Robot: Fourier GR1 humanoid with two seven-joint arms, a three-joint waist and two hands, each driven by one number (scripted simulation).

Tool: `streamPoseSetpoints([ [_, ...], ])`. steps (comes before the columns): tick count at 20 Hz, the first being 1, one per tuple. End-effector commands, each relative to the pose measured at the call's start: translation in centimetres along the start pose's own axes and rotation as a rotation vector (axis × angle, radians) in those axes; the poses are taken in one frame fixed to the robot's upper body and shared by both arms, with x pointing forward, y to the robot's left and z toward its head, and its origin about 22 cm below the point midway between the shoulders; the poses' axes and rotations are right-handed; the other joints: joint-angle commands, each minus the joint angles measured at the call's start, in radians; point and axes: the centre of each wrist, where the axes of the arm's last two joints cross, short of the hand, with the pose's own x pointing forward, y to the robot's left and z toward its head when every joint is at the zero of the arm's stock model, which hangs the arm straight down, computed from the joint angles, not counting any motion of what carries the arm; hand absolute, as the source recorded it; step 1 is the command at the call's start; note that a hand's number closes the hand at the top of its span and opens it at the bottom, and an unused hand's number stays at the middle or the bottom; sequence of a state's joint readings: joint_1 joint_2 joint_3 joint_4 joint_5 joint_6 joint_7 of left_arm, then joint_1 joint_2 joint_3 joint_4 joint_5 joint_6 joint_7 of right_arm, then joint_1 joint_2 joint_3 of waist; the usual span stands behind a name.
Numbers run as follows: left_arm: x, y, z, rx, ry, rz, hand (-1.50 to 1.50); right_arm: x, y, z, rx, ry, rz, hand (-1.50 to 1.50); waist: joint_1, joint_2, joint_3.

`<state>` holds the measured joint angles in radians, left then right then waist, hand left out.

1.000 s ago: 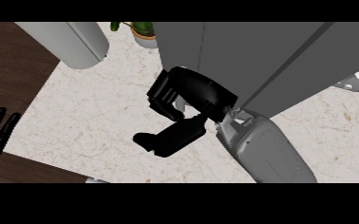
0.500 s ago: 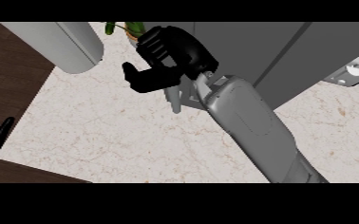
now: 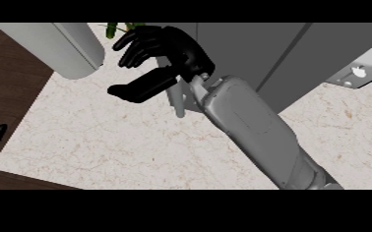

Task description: Pick up the bottled water, place it into the cabinet and close the cabinet

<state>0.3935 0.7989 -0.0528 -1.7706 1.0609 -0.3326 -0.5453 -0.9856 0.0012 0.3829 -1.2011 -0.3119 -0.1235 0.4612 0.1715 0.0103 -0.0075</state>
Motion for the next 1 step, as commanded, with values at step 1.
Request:
streamPoseSetpoints([
  [1,0.09,-0.01,0.43,0.001,-0.005,-0.003,-1.5,1.77,-2.81,-2.03,-0.221,-0.052,-0.095,-1.5,0.008,0.027,0.004],
])
